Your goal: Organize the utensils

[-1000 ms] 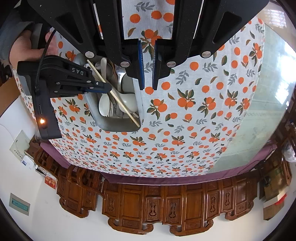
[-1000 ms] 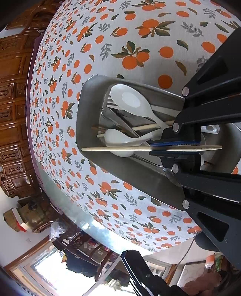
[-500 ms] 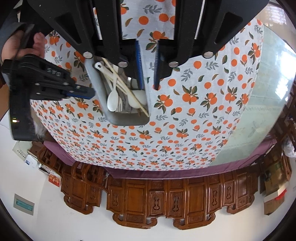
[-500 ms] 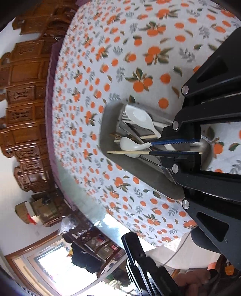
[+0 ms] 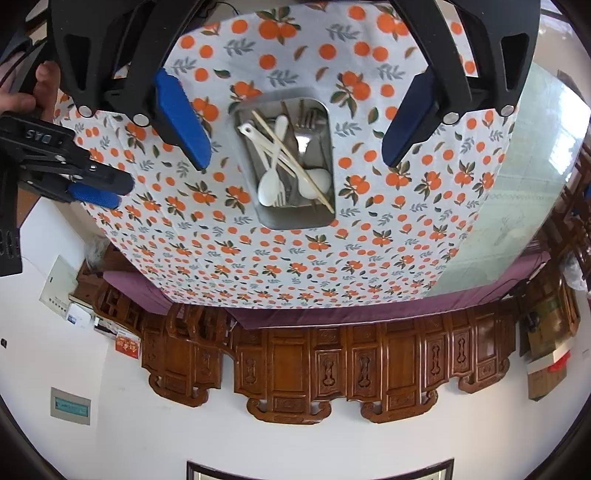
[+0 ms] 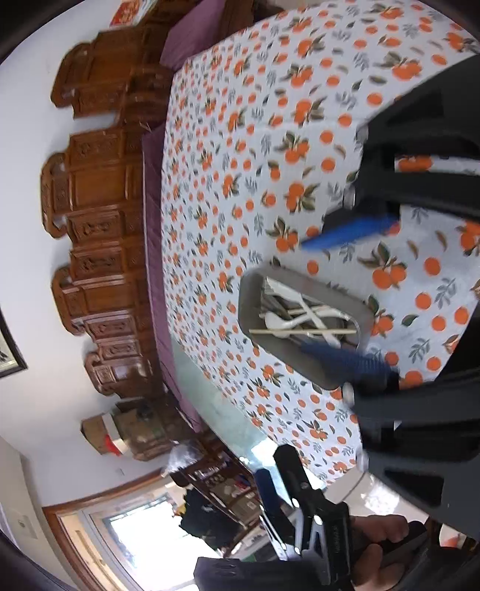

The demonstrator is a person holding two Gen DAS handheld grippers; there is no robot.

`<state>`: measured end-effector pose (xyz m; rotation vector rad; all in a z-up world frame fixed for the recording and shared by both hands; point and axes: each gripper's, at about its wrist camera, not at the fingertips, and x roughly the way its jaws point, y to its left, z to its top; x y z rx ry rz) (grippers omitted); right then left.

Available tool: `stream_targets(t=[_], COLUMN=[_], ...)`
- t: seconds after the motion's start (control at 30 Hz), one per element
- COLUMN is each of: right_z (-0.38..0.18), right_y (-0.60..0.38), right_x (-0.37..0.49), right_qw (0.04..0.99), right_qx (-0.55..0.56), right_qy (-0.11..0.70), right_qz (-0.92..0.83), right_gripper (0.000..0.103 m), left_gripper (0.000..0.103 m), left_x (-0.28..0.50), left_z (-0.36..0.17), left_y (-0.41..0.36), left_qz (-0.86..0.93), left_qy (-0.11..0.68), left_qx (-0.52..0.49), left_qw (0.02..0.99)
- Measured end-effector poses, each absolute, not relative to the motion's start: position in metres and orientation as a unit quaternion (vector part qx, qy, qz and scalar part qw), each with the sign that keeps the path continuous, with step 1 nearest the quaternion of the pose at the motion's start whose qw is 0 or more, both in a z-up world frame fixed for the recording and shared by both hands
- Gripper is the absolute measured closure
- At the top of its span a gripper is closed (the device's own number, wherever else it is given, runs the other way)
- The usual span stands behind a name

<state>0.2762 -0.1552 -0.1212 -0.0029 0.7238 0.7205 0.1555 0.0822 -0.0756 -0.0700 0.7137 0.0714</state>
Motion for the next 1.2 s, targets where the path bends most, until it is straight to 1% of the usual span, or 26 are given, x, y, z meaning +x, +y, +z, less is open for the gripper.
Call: stream_targets(t=[0.07,0.17,0.23,0.43,0.9,1.2], right_z=[-0.116,-0.111,-0.107,-0.090,-0.011,0.011], right_y=[-0.169,-0.187,-0.201,-0.231,-0.261,-0.258], right_x=[0.266,0.253,0.244,0.221,0.158,0.131], right_qw=[0.881,0.893,0.900,0.918,0.937,0.935], right_qx=[-0.001,0.000,0.004,0.007,0.015,0.010], right_qy=[0.335,0.322,0.312,0.287,0.195,0.169], right_qz=[0.333,0.315,0.305,0.274,0.288,0.312], right_gripper=[0.018,0.006,0.003,0.003,0.003,0.003], left_gripper=[0.009,0.008,0.008,0.008,0.008,0.008], left_x=[0.148,0.136,0.128,0.106,0.057,0.037], left_z=[-0.075,-0.072,-0.068,-0.048,0.021,0.035], left_y=[0.074,0.063,0.057,0.038,0.013,-0.002], left_qz=[0.033,0.032,0.033,0.029,0.005,-0.005], left_qy=[0.346,0.337,0.331,0.310,0.236,0.219], left_qx=[-0.034,-0.030,-0.030,-0.015,-0.015,-0.006], left_qw=[0.937,0.940,0.943,0.950,0.972,0.976])
